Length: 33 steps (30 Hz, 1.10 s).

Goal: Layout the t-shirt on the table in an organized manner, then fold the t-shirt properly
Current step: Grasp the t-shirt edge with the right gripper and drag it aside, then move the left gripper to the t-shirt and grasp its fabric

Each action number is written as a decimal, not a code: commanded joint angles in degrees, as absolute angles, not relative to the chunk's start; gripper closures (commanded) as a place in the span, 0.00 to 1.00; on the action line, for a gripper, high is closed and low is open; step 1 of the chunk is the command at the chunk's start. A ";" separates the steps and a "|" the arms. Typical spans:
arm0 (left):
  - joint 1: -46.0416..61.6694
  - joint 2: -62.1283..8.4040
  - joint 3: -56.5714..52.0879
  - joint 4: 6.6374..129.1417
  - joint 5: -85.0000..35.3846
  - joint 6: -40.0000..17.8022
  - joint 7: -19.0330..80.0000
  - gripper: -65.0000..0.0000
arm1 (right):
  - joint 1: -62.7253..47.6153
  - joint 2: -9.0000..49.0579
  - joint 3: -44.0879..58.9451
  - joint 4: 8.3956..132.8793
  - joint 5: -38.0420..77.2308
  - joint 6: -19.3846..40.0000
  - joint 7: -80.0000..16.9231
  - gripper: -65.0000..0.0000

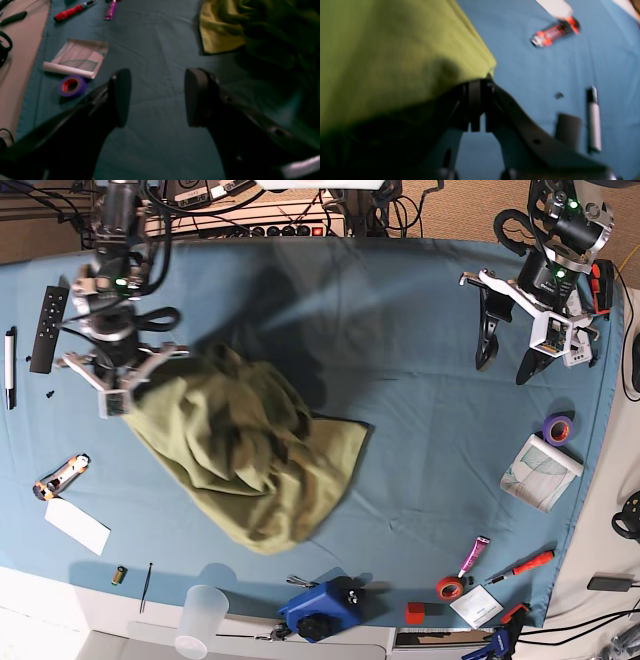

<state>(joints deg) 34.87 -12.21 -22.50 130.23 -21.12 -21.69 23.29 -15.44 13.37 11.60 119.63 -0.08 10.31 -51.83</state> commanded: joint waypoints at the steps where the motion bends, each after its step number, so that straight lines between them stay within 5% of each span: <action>1: 35.07 -12.53 -22.63 131.11 -21.91 -21.74 21.58 0.47 | -15.38 13.98 13.74 120.66 0.51 10.48 -50.37 1.00; 9: 35.07 -12.53 -22.63 131.11 -21.91 -21.74 21.61 0.47 | -17.17 13.98 20.64 120.64 0.89 19.00 -51.05 1.00; 13: 35.07 -12.51 -22.63 131.11 -21.91 -21.74 21.61 0.47 | -18.13 13.96 20.64 120.64 2.17 27.18 -51.33 0.65; 15: 35.07 -12.53 -22.63 131.11 -21.91 -21.74 21.61 0.47 | -18.46 13.96 20.64 120.66 3.14 26.92 -52.23 0.58; 21: 35.07 -12.53 -22.63 131.11 -21.96 -21.78 21.61 0.47 | -18.41 13.98 20.88 122.56 8.40 25.47 -60.12 0.58; 33: 28.73 -12.56 -13.19 126.34 -25.78 -22.70 21.63 0.47 | -18.41 13.98 25.23 130.45 12.58 24.12 -56.99 0.58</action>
<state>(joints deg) 28.77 -12.25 -12.84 125.49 -24.99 -22.50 23.18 -18.72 13.32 24.95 129.54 12.29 24.36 -58.24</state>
